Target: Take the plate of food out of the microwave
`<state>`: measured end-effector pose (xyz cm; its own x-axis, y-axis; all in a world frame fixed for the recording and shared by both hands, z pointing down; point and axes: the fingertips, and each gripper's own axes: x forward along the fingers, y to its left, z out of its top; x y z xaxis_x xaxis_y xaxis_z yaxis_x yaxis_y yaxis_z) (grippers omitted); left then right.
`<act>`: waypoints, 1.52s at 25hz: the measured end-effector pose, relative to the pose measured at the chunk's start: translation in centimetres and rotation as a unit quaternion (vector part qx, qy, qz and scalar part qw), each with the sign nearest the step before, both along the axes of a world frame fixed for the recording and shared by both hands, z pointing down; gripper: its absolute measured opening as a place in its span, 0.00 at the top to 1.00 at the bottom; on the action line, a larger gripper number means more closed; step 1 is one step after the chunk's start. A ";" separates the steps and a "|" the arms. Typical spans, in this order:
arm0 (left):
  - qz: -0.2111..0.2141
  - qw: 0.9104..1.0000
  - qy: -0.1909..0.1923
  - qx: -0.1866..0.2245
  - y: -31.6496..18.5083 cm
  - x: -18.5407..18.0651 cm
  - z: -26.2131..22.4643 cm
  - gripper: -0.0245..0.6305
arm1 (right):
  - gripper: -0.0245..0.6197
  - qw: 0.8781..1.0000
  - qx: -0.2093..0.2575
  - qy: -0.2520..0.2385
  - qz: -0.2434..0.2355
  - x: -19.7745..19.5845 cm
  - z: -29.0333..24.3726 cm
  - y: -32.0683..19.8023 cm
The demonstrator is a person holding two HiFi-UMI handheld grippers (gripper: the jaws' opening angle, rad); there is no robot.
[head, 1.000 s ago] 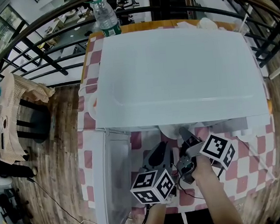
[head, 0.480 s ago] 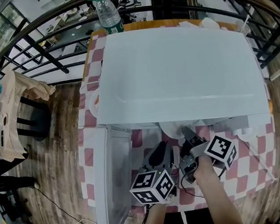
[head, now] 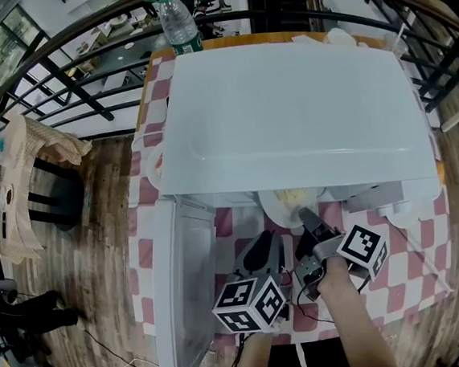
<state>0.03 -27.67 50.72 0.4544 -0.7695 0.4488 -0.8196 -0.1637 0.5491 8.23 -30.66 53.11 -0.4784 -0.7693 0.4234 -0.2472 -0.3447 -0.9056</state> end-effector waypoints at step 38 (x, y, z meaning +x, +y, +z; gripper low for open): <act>-0.009 0.980 0.180 -0.081 -1.6 2.0 1.9 0.81 | 0.91 1.000 0.022 -0.008 -0.006 0.7 -0.3 2.7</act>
<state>2.05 -29.24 52.62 0.5928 -0.7104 0.3793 -0.5697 -0.0369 0.8210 8.94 -27.95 52.86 -0.4941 -0.7813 0.3814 -0.2364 -0.3015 -0.9237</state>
